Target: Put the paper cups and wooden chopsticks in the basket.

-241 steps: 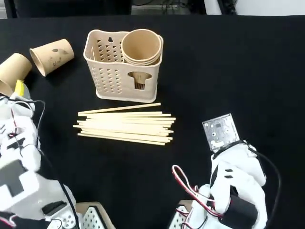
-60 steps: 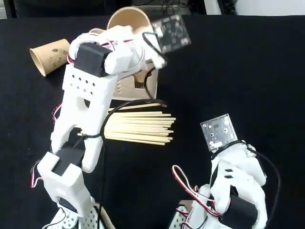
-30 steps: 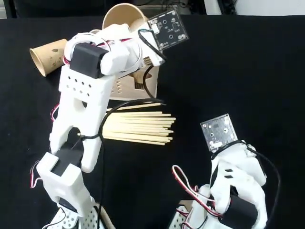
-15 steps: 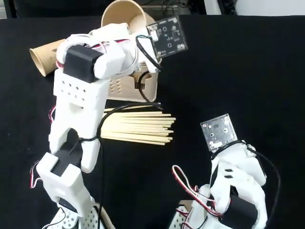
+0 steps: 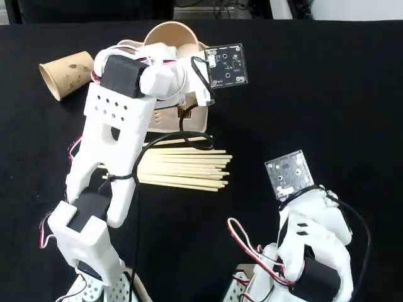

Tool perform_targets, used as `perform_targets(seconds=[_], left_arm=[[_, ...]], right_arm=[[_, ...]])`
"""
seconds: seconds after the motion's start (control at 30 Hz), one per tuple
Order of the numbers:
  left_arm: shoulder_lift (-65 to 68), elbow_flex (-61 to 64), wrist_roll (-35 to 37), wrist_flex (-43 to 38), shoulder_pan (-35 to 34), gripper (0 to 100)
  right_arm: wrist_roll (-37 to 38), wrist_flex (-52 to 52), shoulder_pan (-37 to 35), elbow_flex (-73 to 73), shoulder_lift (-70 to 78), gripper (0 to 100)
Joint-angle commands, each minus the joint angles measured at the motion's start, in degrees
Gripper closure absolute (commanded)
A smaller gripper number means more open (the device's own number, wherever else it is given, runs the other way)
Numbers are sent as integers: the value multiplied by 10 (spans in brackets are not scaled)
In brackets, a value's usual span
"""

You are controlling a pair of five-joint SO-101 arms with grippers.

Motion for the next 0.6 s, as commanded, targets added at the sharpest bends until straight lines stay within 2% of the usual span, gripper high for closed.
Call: perform_targets(seconds=[0.0,0.13,0.27,0.33,0.57], left_arm=[[-4,0,2,-32,-3,970],[-4,0,43,-62,-6,947],[-4,0,113,-85,-5,787],[-5,-3,115,-84,-1,723],[-10,-44,120,-84,-3,741]], right_arm=[[1,-4,4,0,7,985],[1,-4,4,0,7,985],[1,-3,4,0,7,985],[1,-3,4,0,7,985],[1,-3,4,0,7,985]])
